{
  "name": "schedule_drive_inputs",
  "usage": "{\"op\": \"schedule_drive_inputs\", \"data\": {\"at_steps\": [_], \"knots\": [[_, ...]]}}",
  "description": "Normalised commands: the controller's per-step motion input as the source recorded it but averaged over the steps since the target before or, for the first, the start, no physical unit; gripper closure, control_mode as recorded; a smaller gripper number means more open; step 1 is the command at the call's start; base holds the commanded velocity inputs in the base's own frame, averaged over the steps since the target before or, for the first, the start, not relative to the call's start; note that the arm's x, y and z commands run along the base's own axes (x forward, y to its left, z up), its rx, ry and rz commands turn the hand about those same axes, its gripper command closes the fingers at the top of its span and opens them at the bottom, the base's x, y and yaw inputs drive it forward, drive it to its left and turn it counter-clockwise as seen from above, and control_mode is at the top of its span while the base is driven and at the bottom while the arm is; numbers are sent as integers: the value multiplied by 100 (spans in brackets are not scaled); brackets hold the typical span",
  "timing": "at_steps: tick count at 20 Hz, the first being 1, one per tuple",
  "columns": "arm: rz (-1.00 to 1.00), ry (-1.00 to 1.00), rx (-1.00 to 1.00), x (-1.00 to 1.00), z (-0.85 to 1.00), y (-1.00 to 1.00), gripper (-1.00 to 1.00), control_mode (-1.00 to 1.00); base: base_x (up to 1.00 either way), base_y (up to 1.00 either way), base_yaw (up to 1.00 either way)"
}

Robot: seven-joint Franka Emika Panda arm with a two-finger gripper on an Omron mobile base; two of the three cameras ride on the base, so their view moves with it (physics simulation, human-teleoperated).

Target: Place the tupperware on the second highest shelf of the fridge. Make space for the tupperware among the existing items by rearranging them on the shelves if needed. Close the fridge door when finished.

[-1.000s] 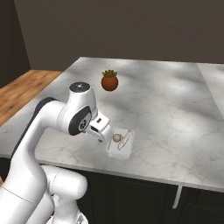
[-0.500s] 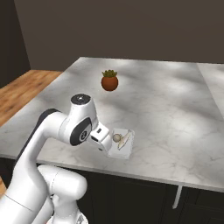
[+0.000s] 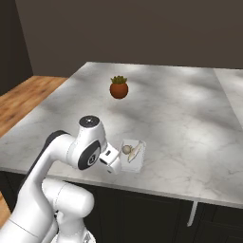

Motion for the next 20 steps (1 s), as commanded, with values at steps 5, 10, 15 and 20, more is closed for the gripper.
{"op": "schedule_drive_inputs", "data": {"at_steps": [5, 10, 15, 20], "knots": [[0, 0, 0, 3, -7, -2, -100, -100, 0, 0, 0], [-1, 0, 0, 7, 0, -25, -100, -100, 0, 0, 0], [-12, 6, 12, 48, 1, -86, -100, -100, 0, 0, 0], [-10, 12, 17, 54, 1, -48, -100, -100, 0, 0, 0]]}}
